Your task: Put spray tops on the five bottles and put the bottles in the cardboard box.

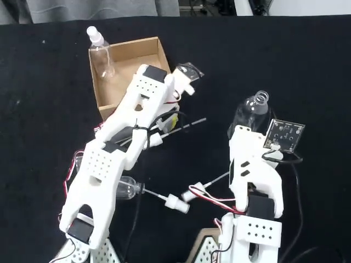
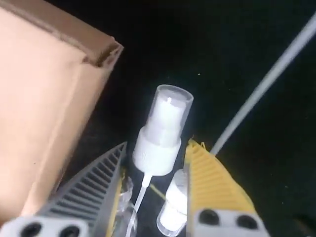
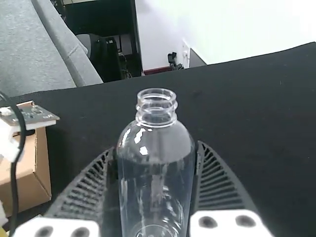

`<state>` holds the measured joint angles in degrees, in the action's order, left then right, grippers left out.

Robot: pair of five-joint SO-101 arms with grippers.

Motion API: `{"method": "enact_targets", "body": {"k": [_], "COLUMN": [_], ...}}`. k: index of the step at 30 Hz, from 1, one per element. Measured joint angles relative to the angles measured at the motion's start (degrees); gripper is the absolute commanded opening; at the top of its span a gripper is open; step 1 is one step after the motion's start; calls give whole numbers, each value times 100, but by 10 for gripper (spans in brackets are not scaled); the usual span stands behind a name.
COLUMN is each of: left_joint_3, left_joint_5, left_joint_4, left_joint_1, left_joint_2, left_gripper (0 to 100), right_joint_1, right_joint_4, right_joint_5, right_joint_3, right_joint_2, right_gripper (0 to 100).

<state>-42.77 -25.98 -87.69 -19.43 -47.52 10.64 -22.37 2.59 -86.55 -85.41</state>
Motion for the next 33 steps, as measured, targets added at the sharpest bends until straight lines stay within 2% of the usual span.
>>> {"method": "enact_targets", "body": {"k": [15, 20, 26, 33], "left_joint_3": [-26, -26, -26, -79], "left_joint_5": [-18, 0, -18, -413], "left_joint_4": [114, 114, 114, 123], "left_joint_1": [-18, -26, -88, -97], "left_joint_2": [-193, -202, -202, -202], "left_gripper": [168, 95, 179, 184], "right_joint_1": [0, 0, 0, 0], "right_joint_4": [0, 0, 0, 0], "right_joint_5": [0, 0, 0, 0], "right_joint_3": [0, 0, 0, 0], "right_joint_2": [0, 0, 0, 0], "right_gripper": [89, 89, 89, 89]}}
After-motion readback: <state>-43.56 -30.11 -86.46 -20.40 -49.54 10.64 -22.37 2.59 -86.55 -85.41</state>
